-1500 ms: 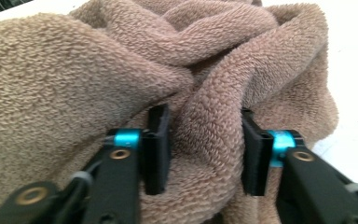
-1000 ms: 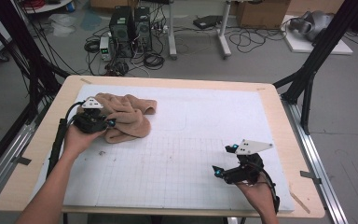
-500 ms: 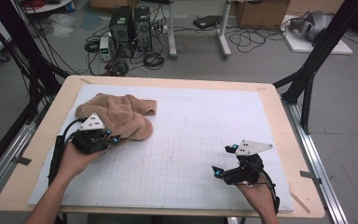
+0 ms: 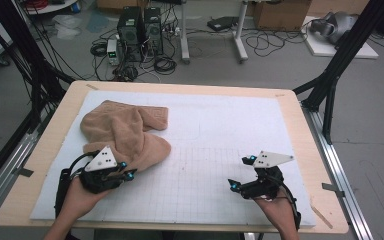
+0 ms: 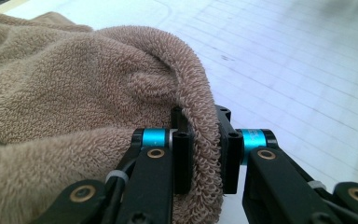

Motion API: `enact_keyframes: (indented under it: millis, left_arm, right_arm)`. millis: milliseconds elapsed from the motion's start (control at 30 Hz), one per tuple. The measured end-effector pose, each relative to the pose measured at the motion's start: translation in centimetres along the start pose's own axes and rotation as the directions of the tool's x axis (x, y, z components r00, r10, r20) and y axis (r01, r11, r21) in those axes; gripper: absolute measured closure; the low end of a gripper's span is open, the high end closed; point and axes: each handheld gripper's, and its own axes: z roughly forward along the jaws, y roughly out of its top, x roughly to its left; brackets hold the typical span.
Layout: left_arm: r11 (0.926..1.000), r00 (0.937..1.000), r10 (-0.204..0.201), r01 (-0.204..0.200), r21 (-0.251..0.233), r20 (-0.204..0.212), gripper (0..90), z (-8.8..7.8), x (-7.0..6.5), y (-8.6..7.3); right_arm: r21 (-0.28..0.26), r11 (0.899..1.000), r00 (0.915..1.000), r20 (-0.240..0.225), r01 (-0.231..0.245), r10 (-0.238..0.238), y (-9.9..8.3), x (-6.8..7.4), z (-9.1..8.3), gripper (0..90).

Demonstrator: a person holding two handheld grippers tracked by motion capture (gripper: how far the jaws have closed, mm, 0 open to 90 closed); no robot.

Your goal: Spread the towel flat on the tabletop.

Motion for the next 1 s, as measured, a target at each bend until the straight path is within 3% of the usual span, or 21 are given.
enact_keyframes:
  millis: [200,300,433,567,800,1000]
  left_arm:
    - [0.9996,0.9994,0.027,-0.026,-0.007,0.023,79.7,-1.0,-1.8,-0.8]
    - [0.9996,0.9992,0.03,-0.03,0.001,0.025,78.5,-1.0,-1.8,-1.3]
    - [0.9996,0.9985,-0.015,0.016,-0.022,0.052,62.3,-1.1,-1.1,-1.6]
    - [0.9989,0.9975,-0.023,0.026,-0.039,0.067,49.6,-1.7,-1.0,-1.5]
    - [0.9972,0.9994,-0.011,0.013,-0.074,0.033,39.7,-4.0,-0.6,-0.7]
    - [0.9959,0.9992,-0.037,0.035,-0.084,-0.017,36.8,-5.2,0.9,-0.9]
  right_arm:
    - [0.006,1.0,0.9998,-0.015,0.012,-0.012,0.4,0.4,0.4,9.9]
    - [0.011,1.0,0.9995,-0.026,0.017,-0.017,0.8,0.5,0.9,9.9]
    - [0.01,1.0,0.9987,-0.047,0.021,-0.02,1.7,0.8,1.9,9.8]
    - [0.014,1.0,0.9973,-0.07,0.025,-0.024,2.8,1.1,3.1,9.8]
    - [0.018,0.998,0.9927,-0.109,0.054,-0.051,5.6,1.6,6.3,9.9]
    - [0.018,0.998,0.99,-0.128,0.062,-0.059,7.6,2.0,9.2,9.8]
